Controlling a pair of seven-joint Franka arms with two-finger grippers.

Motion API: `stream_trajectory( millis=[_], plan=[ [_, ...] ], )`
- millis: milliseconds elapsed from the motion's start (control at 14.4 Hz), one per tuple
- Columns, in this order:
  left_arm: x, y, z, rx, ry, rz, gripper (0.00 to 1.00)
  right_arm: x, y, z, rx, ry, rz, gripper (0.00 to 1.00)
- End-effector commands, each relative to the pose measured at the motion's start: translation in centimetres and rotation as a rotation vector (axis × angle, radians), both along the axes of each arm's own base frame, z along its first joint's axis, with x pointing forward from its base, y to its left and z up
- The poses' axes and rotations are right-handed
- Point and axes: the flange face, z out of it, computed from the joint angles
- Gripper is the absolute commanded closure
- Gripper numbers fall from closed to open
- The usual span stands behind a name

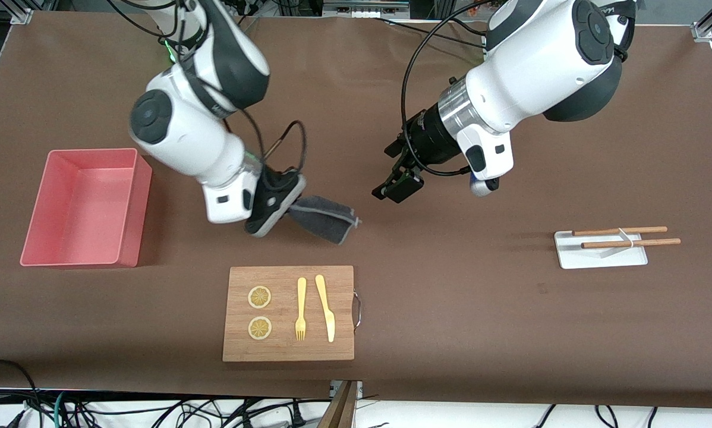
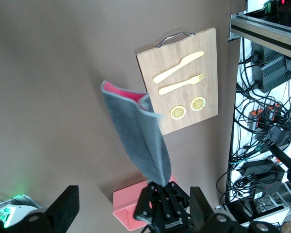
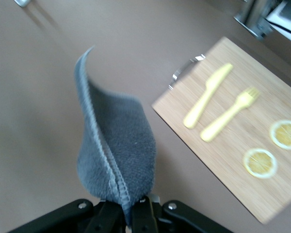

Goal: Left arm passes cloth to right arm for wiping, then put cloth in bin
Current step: 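Release the cloth from the left gripper while the right gripper pulls away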

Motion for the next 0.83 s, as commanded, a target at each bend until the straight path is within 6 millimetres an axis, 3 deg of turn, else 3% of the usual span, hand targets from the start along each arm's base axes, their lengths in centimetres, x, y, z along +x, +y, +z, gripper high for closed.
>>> stream_trajectory(
  millis=[0, 208, 417, 764],
  plan=[
    [0.4, 0.7, 0.5, 0.085, -0.097, -0.083, 0.0, 1.9, -4.2, -2.6, -0.027, 0.042, 0.031, 1.0],
    [0.3, 2.4, -0.8, 0.215, -0.155, -0.296, 0.0, 2.7, -9.3, -5.8, -0.081, 0.1, 0.032, 1.0],
    [1.5, 6.7, -2.2, 0.327, -0.202, -0.553, 0.0, 1.6, -15.7, -9.5, -0.136, 0.206, -0.042, 1.0],
    [4.1, 18.0, -3.3, 0.383, -0.277, -0.97, 0.0, -1.3, -24.2, -12.0, -0.253, 0.297, -0.122, 1.0]
  ],
)
